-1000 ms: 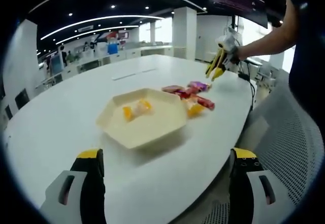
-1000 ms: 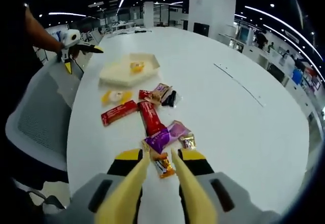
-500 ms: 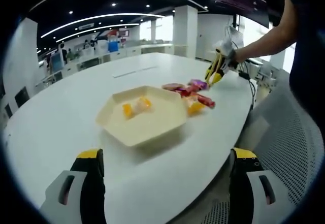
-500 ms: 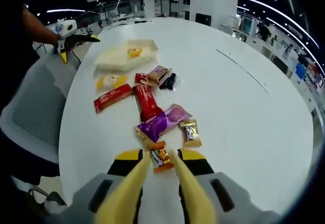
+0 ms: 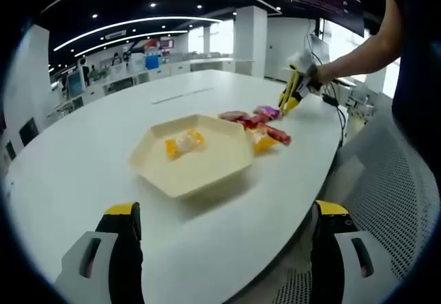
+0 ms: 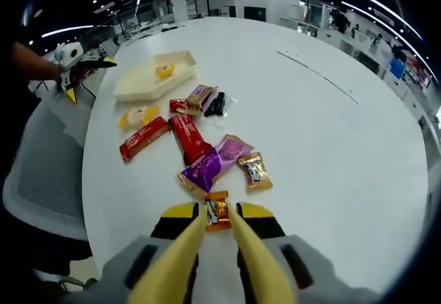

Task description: Place the target food into the container with the food tongs after gripping and lifting it, then release it inside without dropping or visibly crushing the food.

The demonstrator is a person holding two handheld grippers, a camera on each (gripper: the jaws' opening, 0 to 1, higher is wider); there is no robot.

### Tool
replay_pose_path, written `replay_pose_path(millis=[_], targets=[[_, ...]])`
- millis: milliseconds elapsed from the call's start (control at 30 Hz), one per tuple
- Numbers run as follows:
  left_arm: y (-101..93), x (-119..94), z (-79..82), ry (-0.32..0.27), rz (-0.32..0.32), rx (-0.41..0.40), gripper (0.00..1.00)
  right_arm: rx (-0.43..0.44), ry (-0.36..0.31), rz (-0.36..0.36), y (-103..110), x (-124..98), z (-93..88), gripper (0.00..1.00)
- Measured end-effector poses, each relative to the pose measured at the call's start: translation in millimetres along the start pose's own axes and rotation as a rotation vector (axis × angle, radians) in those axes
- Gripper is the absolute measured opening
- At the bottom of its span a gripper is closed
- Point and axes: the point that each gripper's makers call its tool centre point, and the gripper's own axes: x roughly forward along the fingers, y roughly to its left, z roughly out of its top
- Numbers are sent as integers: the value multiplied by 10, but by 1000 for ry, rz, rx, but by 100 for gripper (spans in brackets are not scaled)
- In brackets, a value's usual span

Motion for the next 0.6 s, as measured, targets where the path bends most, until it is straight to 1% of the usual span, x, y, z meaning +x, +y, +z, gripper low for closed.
replay_pose_path(millis=[67,200,300,467,600], targets=[[-12,-1,28,-11,-5,2,99,6,-1,-5,-7,-15,7,20],[-18,4,10,-7,-16,-18,99,10,9,-10,-17,-38,-2,20],[-48,2,9,-5,-23,0,99,18,9,-19,-53,-84,-17,20],[-44,-4,32,-13,-20,2,99,37,-2,-35,-71,-161,44,20],[-30,-10,47,-24,-13,8,99,41,-16,-46,-84,-234,141,20]])
